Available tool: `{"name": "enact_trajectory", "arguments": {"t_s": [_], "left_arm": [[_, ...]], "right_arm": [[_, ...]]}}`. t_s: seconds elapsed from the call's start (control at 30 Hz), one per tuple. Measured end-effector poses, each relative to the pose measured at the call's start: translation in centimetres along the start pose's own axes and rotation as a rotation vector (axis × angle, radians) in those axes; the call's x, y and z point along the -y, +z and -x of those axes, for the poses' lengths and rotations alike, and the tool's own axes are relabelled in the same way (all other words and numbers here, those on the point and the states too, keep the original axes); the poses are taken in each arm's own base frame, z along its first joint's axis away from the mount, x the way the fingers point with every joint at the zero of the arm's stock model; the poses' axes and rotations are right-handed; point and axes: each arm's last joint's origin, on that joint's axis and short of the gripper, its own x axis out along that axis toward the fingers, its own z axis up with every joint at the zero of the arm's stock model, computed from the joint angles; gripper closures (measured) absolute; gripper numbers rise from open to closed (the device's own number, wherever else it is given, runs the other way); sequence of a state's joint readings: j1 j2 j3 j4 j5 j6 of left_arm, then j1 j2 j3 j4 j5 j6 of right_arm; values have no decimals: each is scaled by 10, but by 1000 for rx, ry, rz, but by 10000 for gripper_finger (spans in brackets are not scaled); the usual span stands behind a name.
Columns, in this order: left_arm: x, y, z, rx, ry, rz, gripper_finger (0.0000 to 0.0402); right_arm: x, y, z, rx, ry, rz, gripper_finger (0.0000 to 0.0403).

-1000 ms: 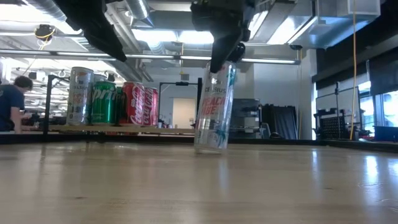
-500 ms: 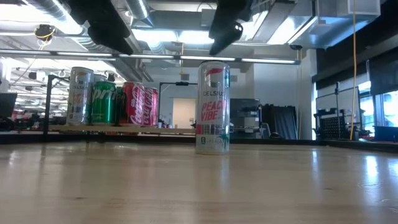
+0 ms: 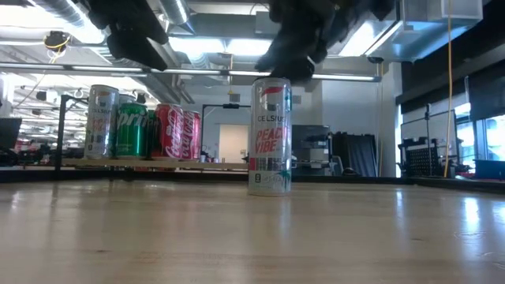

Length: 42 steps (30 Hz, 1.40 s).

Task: Place canned beverage on shelf
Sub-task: Put the top white-pink soda can on the shelf

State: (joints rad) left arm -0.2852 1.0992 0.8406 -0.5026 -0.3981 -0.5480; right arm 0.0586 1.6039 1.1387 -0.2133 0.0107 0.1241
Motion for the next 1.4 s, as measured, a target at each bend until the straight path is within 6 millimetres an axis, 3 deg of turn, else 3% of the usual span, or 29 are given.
{"name": "enact_trajectory", "arguments": {"t_s": [0.27, 0.57, 0.7, 0.87, 1.0, 1.13, 1.4], "left_arm": [[0, 0, 0, 3, -1, 1, 75], [1, 1, 0, 10, -6, 5, 75], [1, 1, 0, 12, -7, 6, 75], [2, 2, 0, 13, -30, 12, 75], [1, 3, 4, 4, -71, 16, 75], [-2, 5, 20, 25, -126, 28, 75], [-16, 11, 66, 167, -208, 37, 75]], "right_arm": [[2, -9, -4, -21, -43, 3, 63], [3, -21, -28, -75, -41, 0, 67], [3, -20, -28, -66, -42, -2, 98], [3, -19, -28, -58, -49, -3, 174], [4, -18, -26, -57, -63, -30, 175], [2, -6, -21, -60, -67, -51, 175], [0, 48, 1, 90, -73, -59, 175]]}}
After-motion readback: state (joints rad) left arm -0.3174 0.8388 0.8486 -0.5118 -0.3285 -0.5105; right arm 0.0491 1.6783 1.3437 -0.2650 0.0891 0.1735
